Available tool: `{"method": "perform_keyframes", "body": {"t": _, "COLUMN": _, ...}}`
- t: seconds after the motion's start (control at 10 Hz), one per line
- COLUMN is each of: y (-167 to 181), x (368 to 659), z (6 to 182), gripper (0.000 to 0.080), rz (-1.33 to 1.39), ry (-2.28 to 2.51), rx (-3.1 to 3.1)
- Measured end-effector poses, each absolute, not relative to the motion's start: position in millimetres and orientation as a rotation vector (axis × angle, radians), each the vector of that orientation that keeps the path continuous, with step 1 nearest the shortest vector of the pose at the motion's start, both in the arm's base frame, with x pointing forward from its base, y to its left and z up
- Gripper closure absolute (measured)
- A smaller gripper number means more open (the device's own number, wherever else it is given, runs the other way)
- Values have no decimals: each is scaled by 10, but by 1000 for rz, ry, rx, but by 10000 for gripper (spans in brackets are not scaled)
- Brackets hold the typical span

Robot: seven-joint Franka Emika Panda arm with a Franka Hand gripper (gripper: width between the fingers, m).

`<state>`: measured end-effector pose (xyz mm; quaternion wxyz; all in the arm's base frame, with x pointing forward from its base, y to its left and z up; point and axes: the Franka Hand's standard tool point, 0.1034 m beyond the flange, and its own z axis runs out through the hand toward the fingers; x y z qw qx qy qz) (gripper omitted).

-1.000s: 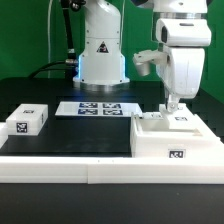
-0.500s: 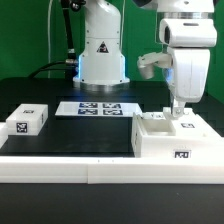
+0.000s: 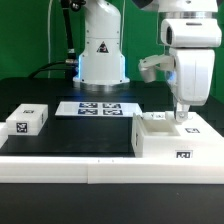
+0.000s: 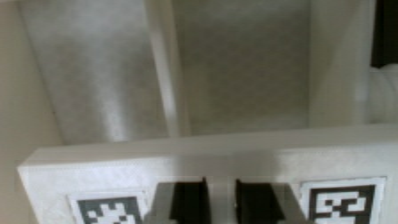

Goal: Assemble cabinet

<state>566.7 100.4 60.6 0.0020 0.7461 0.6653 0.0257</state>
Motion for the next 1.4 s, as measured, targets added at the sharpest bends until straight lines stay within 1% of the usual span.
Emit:
{"method": "perform_keyframes", "body": {"t": 0.3, "y": 996, "x": 5761, "z": 604, "gripper": 728, "rz": 68, "ry": 2083, "rx": 2346}}
{"method": "perform_keyframes", "body": {"t": 0.5, "y": 987, "x": 5763, "z": 604, "gripper": 728, "rz": 69, "ry": 2081, "rx": 2348}}
{"method": "perform_keyframes", "body": {"t": 0.6, "y": 987, "x": 5760, "z": 602, "gripper": 652, "rz": 68, "ry": 2081, "rx": 2348}}
{"method": "perform_keyframes", "body": {"t": 0.7, "y": 987, "x": 5759, "z": 601, "gripper": 470, "rz": 68, "ry": 2081, "rx": 2349}}
{"method": "perform_keyframes", "body": {"t": 0.8, "y": 986, "x": 5759, "z": 600, "gripper": 470, "rz": 68, "ry": 2081, "rx": 2349}}
{"method": "perform_keyframes", "body": {"t": 0.9, "y": 986, "x": 5758, "z": 600, "gripper": 333, "rz": 68, "ry": 2081, "rx": 2349}}
{"method": "perform_keyframes", "body": {"t": 1.0, "y": 986, "x": 5758, "z": 599, "gripper": 151, "rz": 67, "ry": 2081, "rx": 2349}}
{"method": "perform_keyframes", "body": {"t": 1.1, "y": 986, "x": 5757, "z": 599, "gripper": 151, "rz": 67, "ry": 2081, "rx": 2349}}
{"method": "perform_keyframes", "body": {"t": 1.2, "y": 986, "x": 5757, "z": 599, "gripper": 49, "rz": 67, "ry": 2081, "rx": 2349}}
{"method": "perform_keyframes", "body": {"t": 1.3, "y": 986, "x": 5757, "z": 599, "gripper": 9, "rz": 67, "ry": 2081, "rx": 2349}}
{"method": "perform_keyframes", "body": {"t": 1.4, "y": 986, "x": 5756, "z": 599, "gripper": 3, "rz": 67, "ry": 2081, "rx": 2349}}
